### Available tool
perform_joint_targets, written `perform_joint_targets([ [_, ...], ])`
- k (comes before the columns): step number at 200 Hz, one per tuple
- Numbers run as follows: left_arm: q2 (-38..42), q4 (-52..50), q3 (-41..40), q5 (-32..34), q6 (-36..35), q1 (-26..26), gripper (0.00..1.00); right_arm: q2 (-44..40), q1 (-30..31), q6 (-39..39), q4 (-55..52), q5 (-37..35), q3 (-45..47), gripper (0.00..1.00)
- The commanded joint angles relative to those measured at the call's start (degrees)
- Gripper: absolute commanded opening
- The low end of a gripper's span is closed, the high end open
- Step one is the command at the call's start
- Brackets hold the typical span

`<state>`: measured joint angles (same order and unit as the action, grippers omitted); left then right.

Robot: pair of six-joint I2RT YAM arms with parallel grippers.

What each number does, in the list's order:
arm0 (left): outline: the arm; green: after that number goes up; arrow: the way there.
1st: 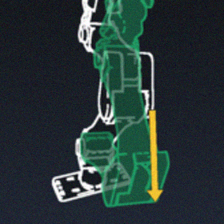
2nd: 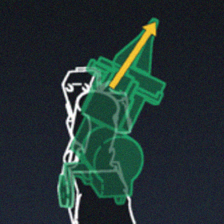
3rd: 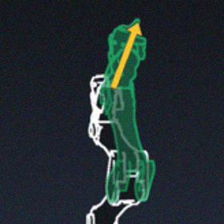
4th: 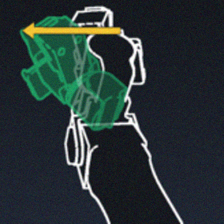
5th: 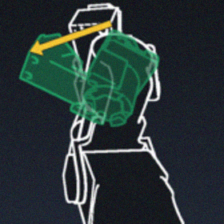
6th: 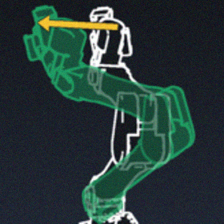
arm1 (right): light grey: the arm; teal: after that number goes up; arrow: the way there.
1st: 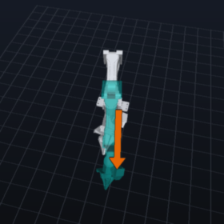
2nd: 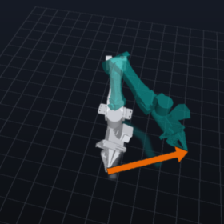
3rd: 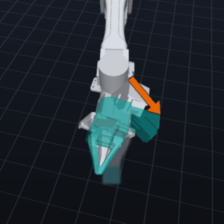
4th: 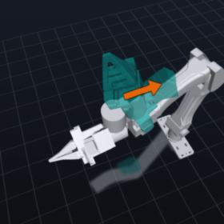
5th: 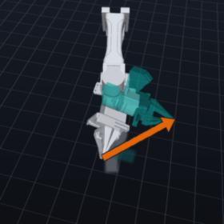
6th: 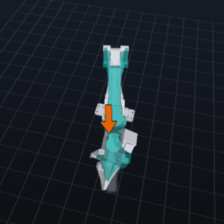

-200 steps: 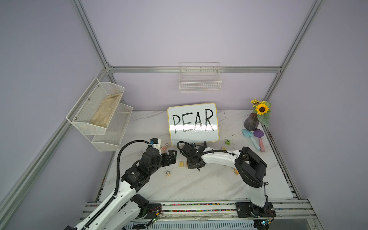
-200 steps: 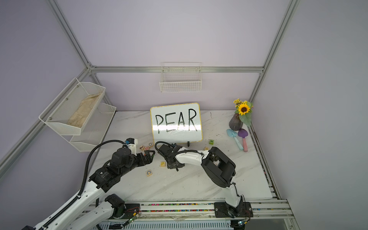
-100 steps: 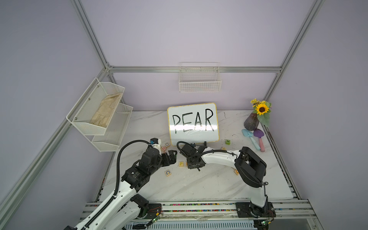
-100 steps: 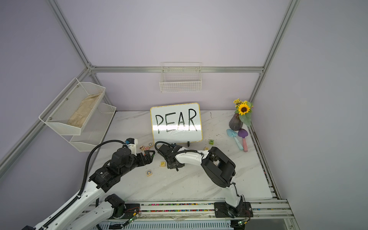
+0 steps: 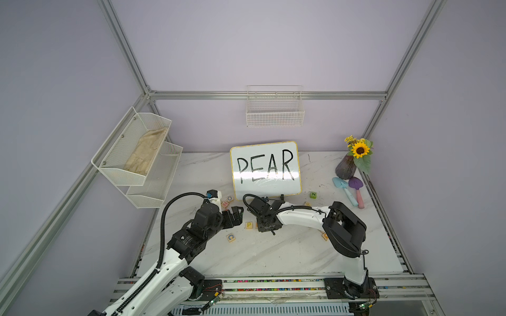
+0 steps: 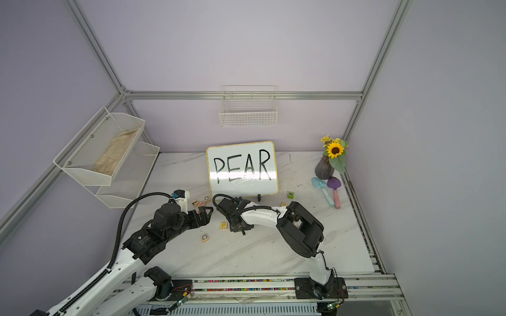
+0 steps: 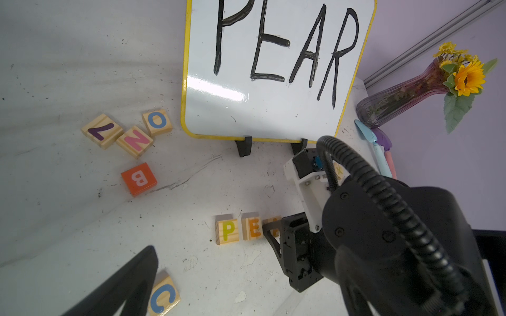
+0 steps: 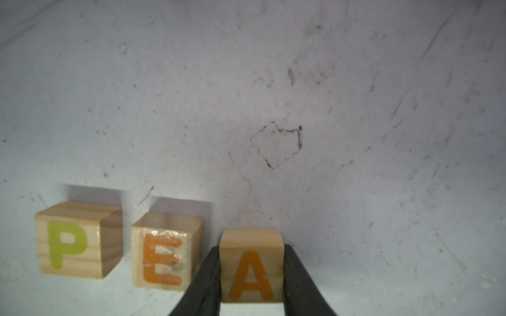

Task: Spell the uppercase word “pear” with letter blocks
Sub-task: Place the letter block at the center of the board.

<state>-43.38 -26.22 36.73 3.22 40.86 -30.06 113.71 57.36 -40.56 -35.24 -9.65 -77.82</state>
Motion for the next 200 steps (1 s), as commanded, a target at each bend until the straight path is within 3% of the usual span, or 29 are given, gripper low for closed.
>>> perform_joint_targets([
  [1,0.09,1.76,-2.65,-0.06,-1.31,0.26,1.00,1.78,-0.28,0.11,-0.18,-1.38,-1.02,0.37],
  [200,-0.58,2.15,-2.72,-0.26,-1.55,0.27,1.00,1.17,-0.72,-0.60,-0.18,-1.44,-0.58,0.42],
])
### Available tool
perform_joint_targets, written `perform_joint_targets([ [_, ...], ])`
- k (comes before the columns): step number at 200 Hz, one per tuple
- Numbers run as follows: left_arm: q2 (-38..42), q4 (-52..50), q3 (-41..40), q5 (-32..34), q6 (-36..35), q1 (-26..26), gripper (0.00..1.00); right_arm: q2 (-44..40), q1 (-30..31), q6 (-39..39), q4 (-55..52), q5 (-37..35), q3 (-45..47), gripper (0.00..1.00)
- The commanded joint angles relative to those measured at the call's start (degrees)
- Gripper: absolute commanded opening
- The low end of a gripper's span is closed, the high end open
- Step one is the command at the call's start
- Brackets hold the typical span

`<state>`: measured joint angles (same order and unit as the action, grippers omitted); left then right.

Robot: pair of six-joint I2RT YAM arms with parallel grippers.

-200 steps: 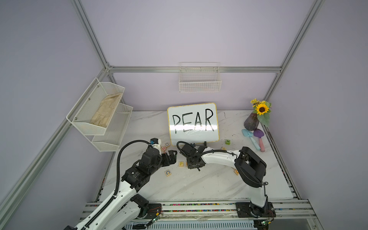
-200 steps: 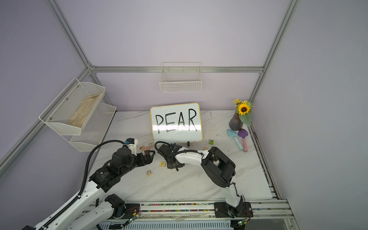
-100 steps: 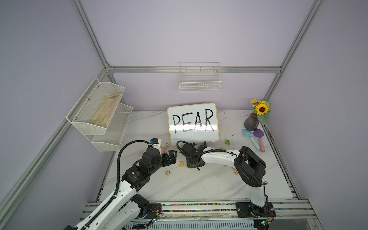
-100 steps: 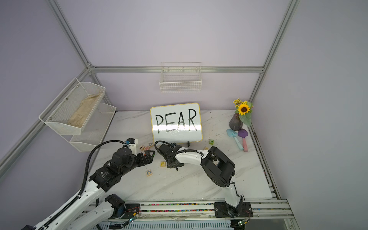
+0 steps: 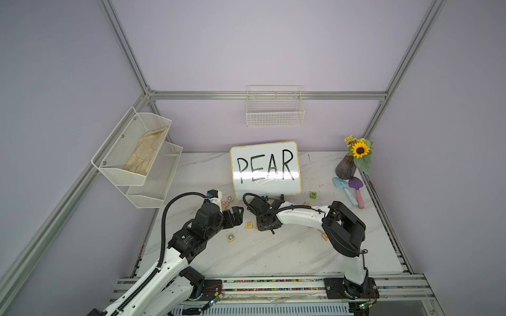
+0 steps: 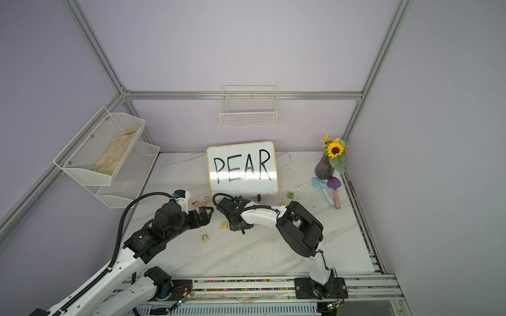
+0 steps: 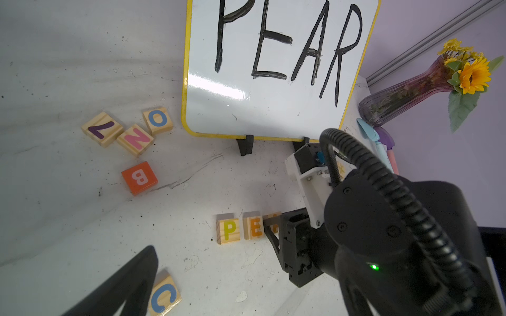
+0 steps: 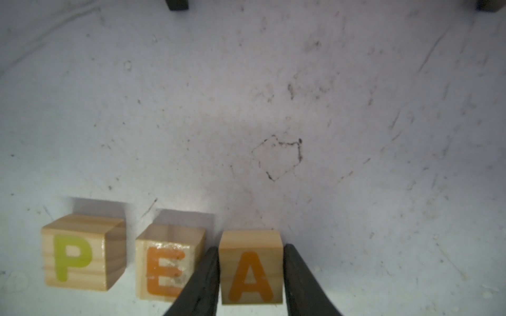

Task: Spell the uppercase word “pear” with letter blocks
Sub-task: Place the letter block at the center of the board.

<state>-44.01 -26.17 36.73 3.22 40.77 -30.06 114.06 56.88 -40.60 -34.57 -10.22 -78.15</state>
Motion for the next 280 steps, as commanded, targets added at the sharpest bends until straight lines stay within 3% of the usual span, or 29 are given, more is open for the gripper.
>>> perform_joint_targets([
  [1,0.02,2.14,-2.72,-0.29,-1.47,0.27,1.00,0.81,-0.22,-0.59,-0.85,-0.86,-0.25,0.42],
  [280,-0.12,2.15,-2.78,-0.26,-1.57,0.25,1.00,-1.12,-0.30,-0.49,-0.85,-1.92,-0.97,0.45],
])
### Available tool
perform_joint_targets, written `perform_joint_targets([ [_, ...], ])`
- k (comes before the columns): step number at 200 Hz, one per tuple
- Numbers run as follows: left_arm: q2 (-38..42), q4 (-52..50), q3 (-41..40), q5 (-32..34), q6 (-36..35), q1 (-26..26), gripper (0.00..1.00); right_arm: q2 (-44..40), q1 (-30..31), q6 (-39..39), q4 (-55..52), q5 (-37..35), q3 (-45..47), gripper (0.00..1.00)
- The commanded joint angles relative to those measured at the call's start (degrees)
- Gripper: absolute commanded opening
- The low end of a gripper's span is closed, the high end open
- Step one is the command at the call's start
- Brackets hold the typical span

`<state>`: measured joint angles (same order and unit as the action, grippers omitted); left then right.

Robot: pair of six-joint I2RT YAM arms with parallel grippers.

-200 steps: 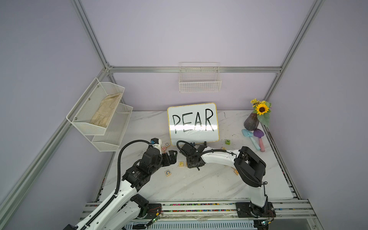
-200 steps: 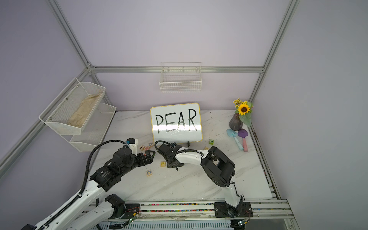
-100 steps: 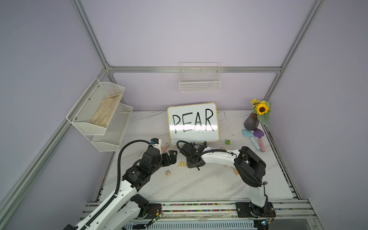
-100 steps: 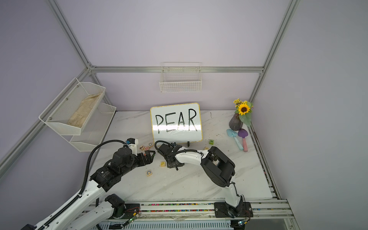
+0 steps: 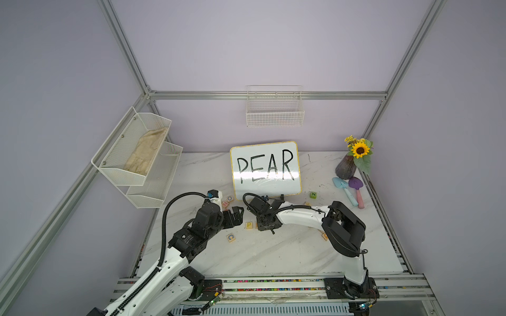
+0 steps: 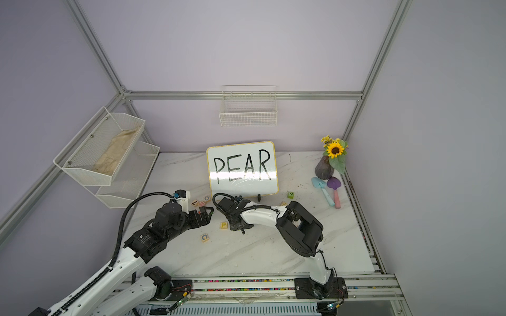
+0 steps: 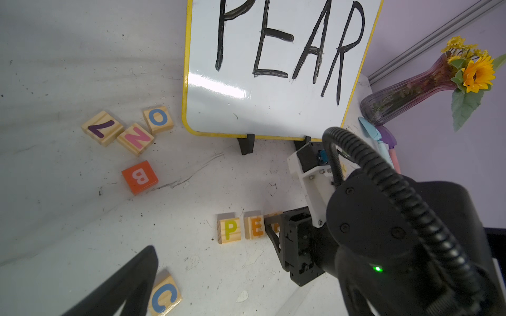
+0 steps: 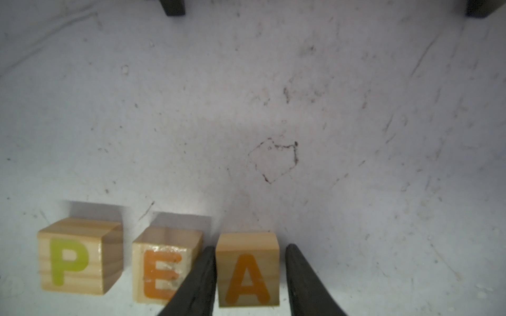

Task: Spell the uppercase word “pear” with letter blocks
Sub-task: Place the letter block at the center of the board.

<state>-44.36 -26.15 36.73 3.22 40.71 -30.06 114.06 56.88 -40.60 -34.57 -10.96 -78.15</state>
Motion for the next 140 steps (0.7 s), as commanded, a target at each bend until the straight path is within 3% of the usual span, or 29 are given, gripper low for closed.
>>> perform_joint_targets([
  [1,0.23,2.10,-2.79,-0.25,-1.51,0.21,1.00,-1.12,-0.29,-0.51,-0.85,-1.22,-0.96,0.45],
  [140,-0.20,2.35,-2.98,-0.41,-1.42,0.23,1.00,-3.14,-0.29,-0.19,-0.85,-1.34,-1.87,0.45],
])
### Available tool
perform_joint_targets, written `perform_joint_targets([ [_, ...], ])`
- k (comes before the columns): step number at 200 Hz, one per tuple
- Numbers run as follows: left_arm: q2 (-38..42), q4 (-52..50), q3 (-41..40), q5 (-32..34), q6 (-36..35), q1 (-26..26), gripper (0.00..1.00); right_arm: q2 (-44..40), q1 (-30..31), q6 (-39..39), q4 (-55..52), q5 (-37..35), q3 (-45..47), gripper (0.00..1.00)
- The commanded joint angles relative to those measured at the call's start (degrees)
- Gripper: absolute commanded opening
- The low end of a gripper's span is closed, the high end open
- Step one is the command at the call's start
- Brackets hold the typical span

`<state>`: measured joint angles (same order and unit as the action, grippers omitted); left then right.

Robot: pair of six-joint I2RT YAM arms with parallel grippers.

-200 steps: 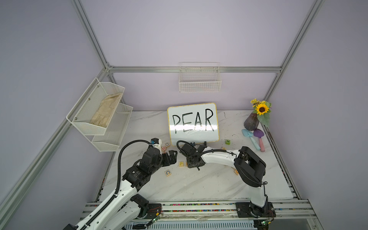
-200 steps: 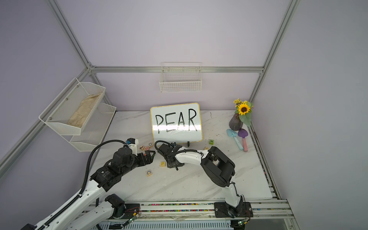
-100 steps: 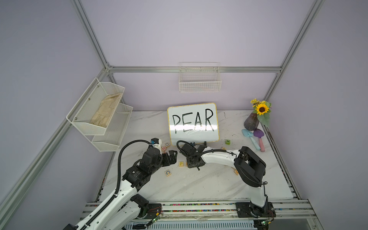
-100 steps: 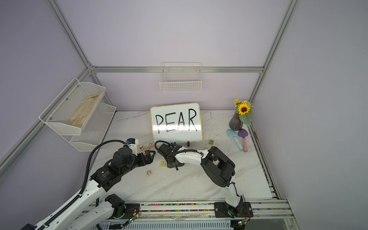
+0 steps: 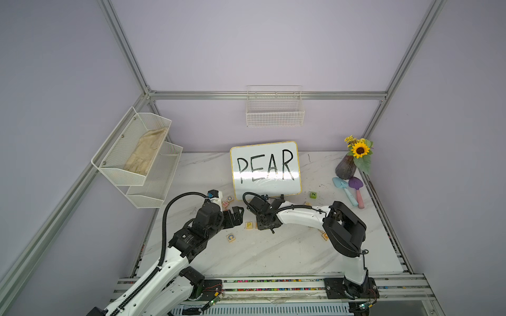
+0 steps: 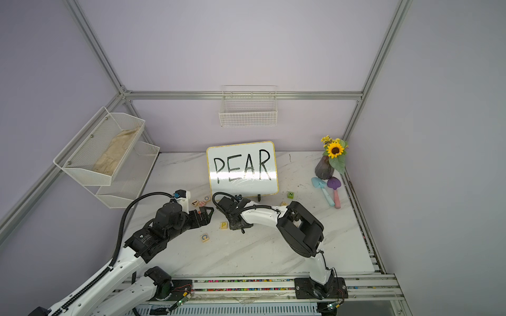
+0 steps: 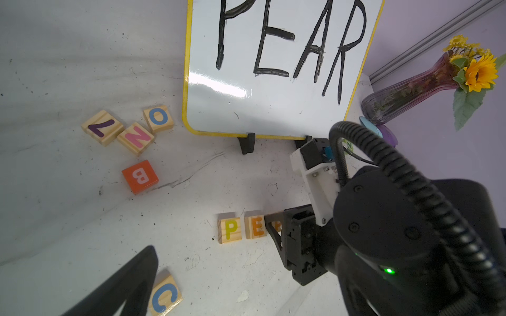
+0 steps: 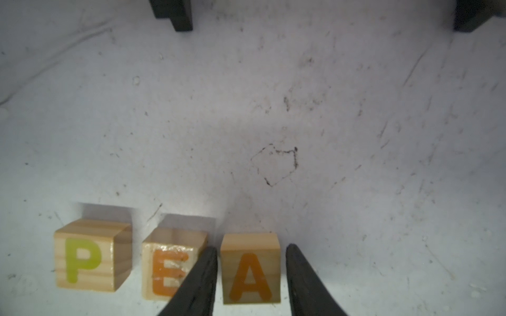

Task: Spell the uppercase word “pear” with letter blocks
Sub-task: Place the letter block at the center of the board, then pick up the letter block from the center of the board.

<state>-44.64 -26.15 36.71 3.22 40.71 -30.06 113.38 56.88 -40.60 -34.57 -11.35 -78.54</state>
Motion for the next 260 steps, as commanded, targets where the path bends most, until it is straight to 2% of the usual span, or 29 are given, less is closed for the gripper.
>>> perform_joint_targets([
  [1,0.08,2.39,-2.96,-0.41,-1.42,0.25,1.00,-2.46,-0.33,-0.23,-0.85,-0.95,-1.45,0.45],
  [70,0.29,2.55,-2.96,-0.41,-1.25,0.27,1.00,-4.29,-0.98,0.43,-1.19,-3.21,-1.89,0.46],
  [116,-1.11,3.97,-2.87,-1.14,-1.72,0.27,1.00,-6.51,-4.17,1.37,-1.29,-3.80,-0.96,0.46],
  [198,-13.15,12.95,2.00,-9.81,-4.63,0.22,1.00,-12.75,-11.62,3.07,-1.68,-5.16,3.70,0.48],
  [260,-22.13,16.98,7.98,-12.09,-4.55,-0.41,1.00,-18.37,-15.48,5.52,-2.60,-6.99,7.84,0.54],
])
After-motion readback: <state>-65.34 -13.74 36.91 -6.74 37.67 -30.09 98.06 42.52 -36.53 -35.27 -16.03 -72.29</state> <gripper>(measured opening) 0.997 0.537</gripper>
